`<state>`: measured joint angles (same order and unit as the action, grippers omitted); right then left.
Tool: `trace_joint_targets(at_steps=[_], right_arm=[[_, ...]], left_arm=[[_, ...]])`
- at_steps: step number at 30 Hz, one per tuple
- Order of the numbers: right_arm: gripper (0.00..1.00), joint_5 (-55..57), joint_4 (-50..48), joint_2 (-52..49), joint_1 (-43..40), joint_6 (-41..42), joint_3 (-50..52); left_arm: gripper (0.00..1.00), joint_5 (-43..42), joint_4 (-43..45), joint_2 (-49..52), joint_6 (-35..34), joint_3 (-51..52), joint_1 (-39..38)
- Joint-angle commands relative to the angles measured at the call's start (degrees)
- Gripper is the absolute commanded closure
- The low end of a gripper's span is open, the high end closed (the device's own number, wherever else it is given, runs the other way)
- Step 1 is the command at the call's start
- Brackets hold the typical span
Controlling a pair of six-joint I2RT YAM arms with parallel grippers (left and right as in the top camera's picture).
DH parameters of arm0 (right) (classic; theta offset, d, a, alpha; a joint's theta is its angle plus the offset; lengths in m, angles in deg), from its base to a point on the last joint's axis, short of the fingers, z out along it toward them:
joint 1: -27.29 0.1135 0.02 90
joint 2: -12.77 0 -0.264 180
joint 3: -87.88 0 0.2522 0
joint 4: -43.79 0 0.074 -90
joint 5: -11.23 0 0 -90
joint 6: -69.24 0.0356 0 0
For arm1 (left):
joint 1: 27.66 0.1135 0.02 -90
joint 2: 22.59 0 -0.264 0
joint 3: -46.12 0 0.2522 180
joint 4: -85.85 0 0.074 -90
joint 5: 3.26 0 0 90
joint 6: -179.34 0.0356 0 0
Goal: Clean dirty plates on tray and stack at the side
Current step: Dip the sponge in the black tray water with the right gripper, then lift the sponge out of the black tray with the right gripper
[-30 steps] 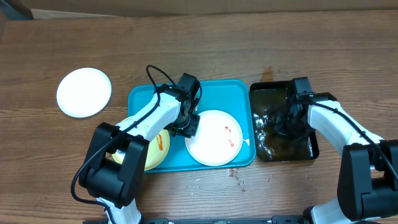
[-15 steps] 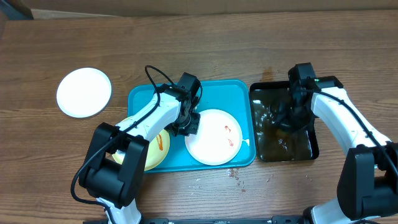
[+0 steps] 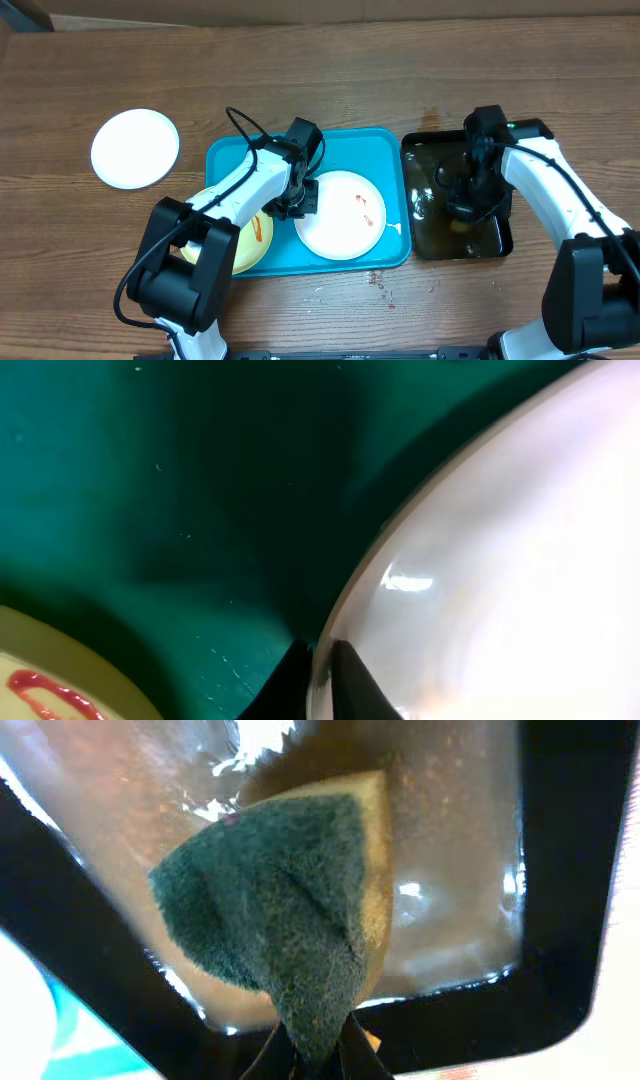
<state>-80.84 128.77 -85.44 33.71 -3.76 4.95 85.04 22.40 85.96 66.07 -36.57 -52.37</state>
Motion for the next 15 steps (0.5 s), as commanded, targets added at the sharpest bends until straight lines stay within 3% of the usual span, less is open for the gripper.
trace_joint_targets(at_steps=[1,10,15], right_arm=[[0.96,0.76,-0.15,0.24,-0.07,-0.26,-3.04],[0.96,0.52,3.08,0.22,-0.07,-0.52,-3.19],[0.96,0.52,2.84,0.17,-0.07,-0.50,-3.19]], left_arm=[[0.87,2.89,0.04,0.48,-2.08,0.26,0.46],[0.96,2.08,-0.17,0.48,-2.05,0.26,0.46],[0.96,2.08,-0.26,0.48,-2.03,0.26,0.35]])
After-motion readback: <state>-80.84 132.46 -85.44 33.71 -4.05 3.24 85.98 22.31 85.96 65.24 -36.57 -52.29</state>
